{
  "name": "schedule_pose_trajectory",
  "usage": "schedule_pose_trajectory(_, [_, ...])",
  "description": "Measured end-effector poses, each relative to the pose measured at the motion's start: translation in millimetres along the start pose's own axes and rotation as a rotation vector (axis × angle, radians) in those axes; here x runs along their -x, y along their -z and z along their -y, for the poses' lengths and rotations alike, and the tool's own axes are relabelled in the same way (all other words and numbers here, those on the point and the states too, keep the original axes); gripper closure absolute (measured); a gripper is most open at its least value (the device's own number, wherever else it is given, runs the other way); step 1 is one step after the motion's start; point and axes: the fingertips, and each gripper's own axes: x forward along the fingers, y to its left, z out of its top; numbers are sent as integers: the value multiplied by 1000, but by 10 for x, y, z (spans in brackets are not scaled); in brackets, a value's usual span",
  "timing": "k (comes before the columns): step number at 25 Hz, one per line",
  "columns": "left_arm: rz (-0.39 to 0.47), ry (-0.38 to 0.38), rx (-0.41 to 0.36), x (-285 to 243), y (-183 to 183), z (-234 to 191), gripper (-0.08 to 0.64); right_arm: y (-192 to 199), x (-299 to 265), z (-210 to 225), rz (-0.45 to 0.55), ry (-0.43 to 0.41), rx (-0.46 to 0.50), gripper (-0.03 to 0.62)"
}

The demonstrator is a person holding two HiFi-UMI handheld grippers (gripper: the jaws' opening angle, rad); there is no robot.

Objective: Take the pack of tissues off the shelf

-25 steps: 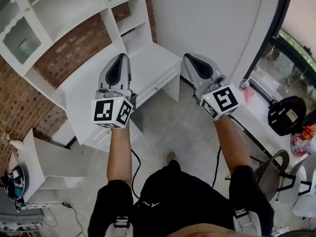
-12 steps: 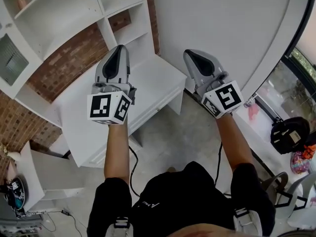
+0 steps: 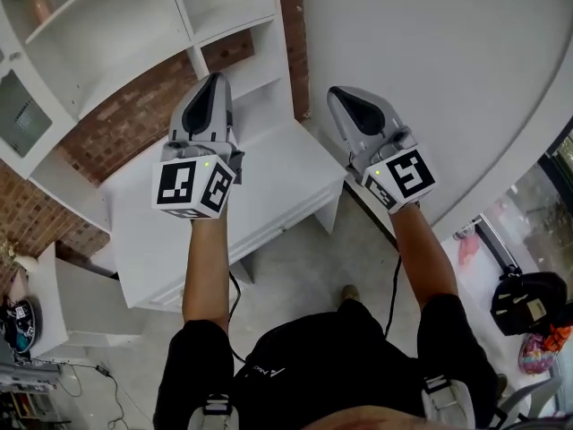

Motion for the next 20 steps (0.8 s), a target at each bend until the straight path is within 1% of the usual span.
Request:
schedule_pose_trajectory(3, [-3,-40,-23,-391,134,64,560,141,-103,412,28,-44,-12,591])
schedule_pose_trajectory(6, [-7,-94,-55,-765,224,86,559,289,-216,815,45,-87,-44,591])
schedule_pose_trajectory(8, [-8,-138,-77,-994,245,83,558,356,-283,1049,60,-123,-61,591])
schedule_pose_trajectory(11, [-2,-189,-98,-1342,241,83,555,417,-372,1383,77,-163,-62,591])
schedule_pose_trajectory(15, [-12,-247,-120,-1686,249,-78,543,502,-625,1653,104,-202,-82,591])
schedule_pose_trajectory(20, [-28,-277,-158,-1975,227,-386,506,564,-1000,1802,148,-216,-112,591])
